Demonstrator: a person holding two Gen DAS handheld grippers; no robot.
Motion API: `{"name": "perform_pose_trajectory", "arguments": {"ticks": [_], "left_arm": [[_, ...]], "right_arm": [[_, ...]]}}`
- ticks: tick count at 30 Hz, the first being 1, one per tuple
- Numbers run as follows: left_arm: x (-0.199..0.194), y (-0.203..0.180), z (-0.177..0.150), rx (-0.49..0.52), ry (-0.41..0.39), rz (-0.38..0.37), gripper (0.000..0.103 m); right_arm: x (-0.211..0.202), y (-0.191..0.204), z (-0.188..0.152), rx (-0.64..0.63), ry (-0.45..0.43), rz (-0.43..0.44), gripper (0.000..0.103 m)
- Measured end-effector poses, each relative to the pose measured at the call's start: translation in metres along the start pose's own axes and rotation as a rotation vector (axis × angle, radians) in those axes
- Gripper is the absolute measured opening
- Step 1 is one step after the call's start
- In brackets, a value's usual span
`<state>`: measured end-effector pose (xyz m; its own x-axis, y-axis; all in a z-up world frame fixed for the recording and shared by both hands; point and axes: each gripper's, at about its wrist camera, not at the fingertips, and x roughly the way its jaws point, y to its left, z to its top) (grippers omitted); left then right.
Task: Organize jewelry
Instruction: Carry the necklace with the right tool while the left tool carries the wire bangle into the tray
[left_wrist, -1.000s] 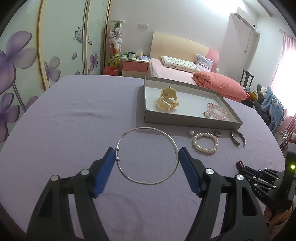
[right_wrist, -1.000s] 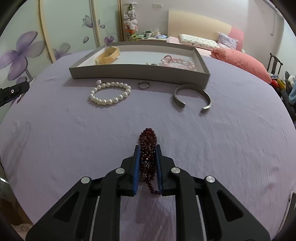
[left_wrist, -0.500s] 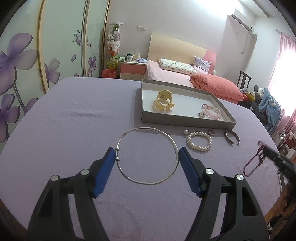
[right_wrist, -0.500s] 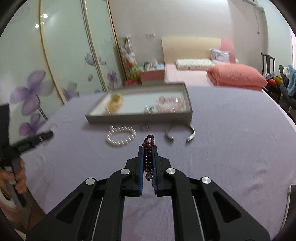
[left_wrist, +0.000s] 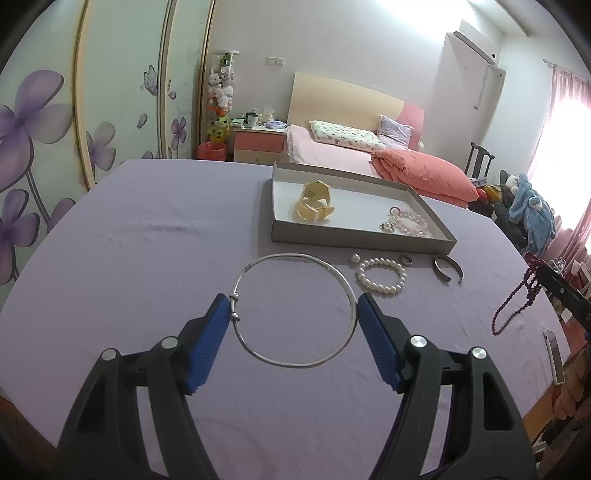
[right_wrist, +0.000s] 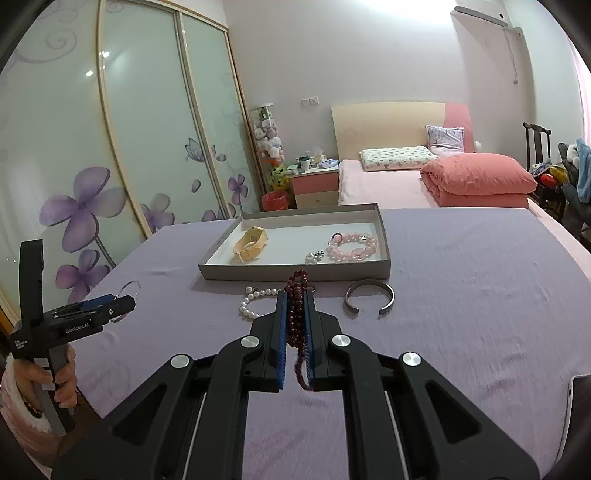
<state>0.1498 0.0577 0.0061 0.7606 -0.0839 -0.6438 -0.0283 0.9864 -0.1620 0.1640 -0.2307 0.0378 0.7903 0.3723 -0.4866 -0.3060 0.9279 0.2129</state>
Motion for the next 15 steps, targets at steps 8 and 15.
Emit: {"name": "perform_pose_trajectory", "arguments": {"ticks": [8,15], "left_arm": [[-0.0064,-0.0055,-0.0036,0.006,-0.003,-0.008,0.069],[-0.008,-0.0075,-0.003,0.007,-0.007,-0.012,0.069]], "right_arm": [[-0.005,0.0009,-0.002,0.002,-0.013,0.011,0.009],[-0.0076,-0.0003,-0.0037,0.001,-0.027,0.007,0.009]]}}
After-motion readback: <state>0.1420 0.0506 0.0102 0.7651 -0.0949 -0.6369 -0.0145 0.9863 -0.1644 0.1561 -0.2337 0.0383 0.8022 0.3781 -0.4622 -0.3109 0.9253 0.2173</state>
